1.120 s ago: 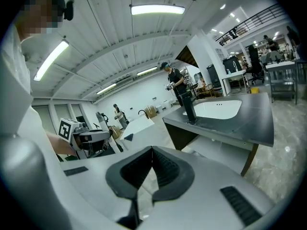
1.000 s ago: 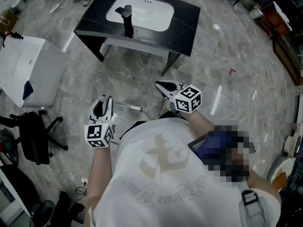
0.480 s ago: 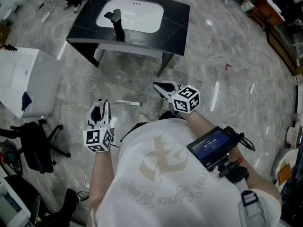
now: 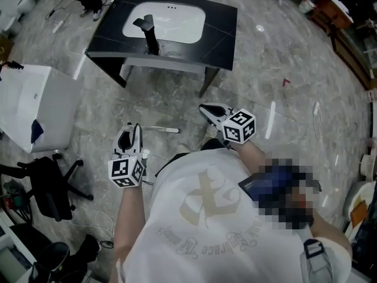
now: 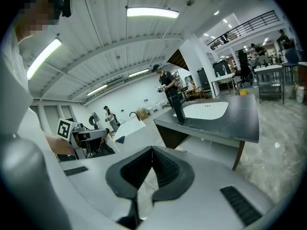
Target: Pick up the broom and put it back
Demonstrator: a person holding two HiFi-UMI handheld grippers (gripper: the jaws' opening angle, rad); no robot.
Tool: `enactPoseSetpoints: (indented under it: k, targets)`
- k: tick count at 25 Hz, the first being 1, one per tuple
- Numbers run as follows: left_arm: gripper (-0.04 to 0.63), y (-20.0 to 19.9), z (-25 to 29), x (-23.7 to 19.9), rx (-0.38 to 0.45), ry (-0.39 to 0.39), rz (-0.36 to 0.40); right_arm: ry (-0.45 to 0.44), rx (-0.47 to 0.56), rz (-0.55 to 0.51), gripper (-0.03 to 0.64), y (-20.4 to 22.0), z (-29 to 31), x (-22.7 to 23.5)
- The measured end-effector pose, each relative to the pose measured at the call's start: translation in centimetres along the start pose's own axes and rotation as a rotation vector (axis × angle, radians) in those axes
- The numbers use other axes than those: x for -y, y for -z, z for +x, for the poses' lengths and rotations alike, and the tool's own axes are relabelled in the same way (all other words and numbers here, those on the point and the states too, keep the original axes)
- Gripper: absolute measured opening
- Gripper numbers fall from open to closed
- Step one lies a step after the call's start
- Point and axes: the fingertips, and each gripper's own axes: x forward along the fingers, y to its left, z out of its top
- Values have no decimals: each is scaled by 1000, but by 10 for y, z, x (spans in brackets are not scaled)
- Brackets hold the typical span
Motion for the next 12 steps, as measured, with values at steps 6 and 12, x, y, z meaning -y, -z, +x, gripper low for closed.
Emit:
enactPoseSetpoints:
  k: [6,12]
  targets:
    - [114,-2,11,-4,-10,21,-9,26,5,13,17,-3,-3,6]
    - [114,8,17,-11,-22,24,-25,46,0,12,17,0,-7,12]
